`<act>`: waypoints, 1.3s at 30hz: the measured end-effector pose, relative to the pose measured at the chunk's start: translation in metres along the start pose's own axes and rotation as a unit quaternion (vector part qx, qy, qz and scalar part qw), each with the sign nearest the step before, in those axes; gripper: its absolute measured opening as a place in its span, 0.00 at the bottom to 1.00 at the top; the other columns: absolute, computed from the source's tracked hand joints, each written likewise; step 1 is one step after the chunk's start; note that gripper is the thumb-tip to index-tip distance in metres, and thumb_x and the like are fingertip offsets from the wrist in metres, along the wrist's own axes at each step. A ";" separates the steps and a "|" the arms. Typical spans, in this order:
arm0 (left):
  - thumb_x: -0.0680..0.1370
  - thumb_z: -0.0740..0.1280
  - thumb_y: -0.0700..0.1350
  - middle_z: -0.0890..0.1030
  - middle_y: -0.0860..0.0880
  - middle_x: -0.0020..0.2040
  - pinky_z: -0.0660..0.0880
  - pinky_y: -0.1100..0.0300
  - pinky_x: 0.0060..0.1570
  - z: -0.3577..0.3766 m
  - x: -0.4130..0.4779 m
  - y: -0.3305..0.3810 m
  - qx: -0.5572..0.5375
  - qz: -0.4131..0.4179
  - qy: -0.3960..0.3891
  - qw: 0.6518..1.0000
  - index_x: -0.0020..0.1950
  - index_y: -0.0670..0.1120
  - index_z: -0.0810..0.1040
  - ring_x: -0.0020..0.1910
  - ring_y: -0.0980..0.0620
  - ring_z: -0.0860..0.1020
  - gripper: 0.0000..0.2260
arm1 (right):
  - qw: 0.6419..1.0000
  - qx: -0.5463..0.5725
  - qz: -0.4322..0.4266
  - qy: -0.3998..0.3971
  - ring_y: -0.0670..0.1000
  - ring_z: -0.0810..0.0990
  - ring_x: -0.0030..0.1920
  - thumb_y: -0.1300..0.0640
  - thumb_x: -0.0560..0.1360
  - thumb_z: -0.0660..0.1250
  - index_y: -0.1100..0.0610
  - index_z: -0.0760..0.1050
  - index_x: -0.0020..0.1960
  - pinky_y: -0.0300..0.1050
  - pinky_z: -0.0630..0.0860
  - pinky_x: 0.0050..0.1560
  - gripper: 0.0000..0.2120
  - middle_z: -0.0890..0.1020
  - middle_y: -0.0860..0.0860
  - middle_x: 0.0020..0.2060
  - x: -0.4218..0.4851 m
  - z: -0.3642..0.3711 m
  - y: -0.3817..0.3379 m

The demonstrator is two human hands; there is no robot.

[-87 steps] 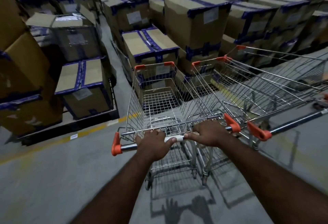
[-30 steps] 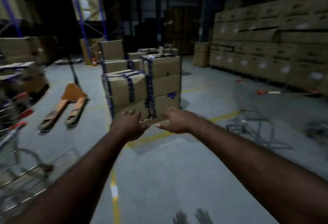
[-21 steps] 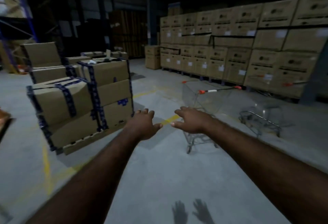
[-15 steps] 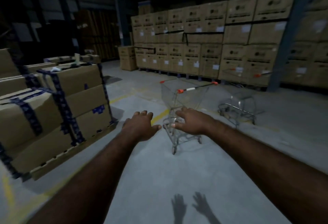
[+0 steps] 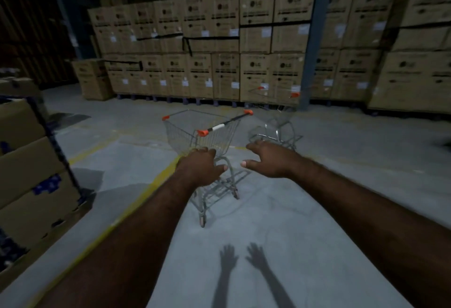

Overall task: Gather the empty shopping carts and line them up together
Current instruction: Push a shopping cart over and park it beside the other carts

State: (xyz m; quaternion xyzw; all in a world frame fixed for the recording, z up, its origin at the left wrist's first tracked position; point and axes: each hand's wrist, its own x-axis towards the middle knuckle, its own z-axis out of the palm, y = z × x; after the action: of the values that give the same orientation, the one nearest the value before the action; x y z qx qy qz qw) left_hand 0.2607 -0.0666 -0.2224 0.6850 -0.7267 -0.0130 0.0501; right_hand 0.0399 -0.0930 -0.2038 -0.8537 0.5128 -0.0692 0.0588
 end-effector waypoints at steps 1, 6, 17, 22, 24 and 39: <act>0.80 0.60 0.66 0.68 0.43 0.77 0.68 0.46 0.69 0.003 0.015 0.001 -0.002 0.013 -0.001 1.000 0.79 0.47 0.63 0.74 0.41 0.66 0.33 | 1.000 0.000 0.007 0.000 0.57 0.62 0.77 0.33 0.78 0.60 0.54 0.59 0.80 0.52 0.62 0.75 0.39 0.61 0.57 0.79 0.010 0.002 0.008; 0.79 0.59 0.67 0.68 0.41 0.77 0.69 0.43 0.69 0.028 0.111 0.009 -0.012 0.064 -0.014 0.998 0.79 0.46 0.64 0.74 0.39 0.66 0.35 | 0.999 0.004 0.045 0.004 0.55 0.62 0.77 0.31 0.77 0.59 0.52 0.59 0.81 0.51 0.62 0.75 0.39 0.61 0.55 0.79 0.069 0.015 0.059; 0.79 0.59 0.68 0.65 0.42 0.79 0.67 0.42 0.71 0.075 0.345 0.016 -0.052 0.040 -0.044 0.997 0.80 0.46 0.62 0.77 0.41 0.64 0.37 | 0.998 -0.008 0.040 -0.038 0.58 0.62 0.77 0.33 0.79 0.60 0.53 0.57 0.81 0.54 0.63 0.74 0.38 0.61 0.58 0.79 0.266 0.035 0.189; 0.80 0.61 0.65 0.67 0.42 0.78 0.66 0.47 0.73 0.084 0.428 -0.001 -0.082 0.000 -0.025 0.996 0.79 0.44 0.66 0.76 0.43 0.66 0.34 | 0.999 0.007 0.005 -0.037 0.59 0.67 0.74 0.36 0.79 0.62 0.56 0.62 0.79 0.54 0.66 0.71 0.36 0.68 0.60 0.75 0.365 0.030 0.227; 0.79 0.61 0.67 0.66 0.42 0.78 0.66 0.46 0.73 0.089 0.457 -0.014 -0.089 -0.021 -0.029 0.995 0.80 0.45 0.64 0.77 0.43 0.65 0.36 | 0.999 0.003 -0.013 -0.045 0.60 0.66 0.74 0.36 0.79 0.62 0.56 0.62 0.79 0.55 0.66 0.72 0.36 0.67 0.60 0.75 0.400 0.032 0.233; 0.77 0.55 0.71 0.75 0.42 0.69 0.74 0.45 0.63 0.174 0.659 -0.119 -0.117 -0.110 -0.089 0.983 0.74 0.46 0.69 0.68 0.41 0.73 0.37 | 0.992 -0.003 -0.068 -0.104 0.58 0.70 0.72 0.38 0.78 0.65 0.57 0.68 0.75 0.53 0.70 0.69 0.33 0.71 0.58 0.73 0.670 0.106 0.267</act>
State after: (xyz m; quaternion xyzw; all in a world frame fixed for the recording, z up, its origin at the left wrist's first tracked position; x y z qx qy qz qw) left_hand 0.3262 -0.7395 -0.3695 0.7466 -0.6416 -0.1640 0.0632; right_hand 0.1380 -0.8070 -0.3148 -0.8892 0.4452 0.0176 0.1041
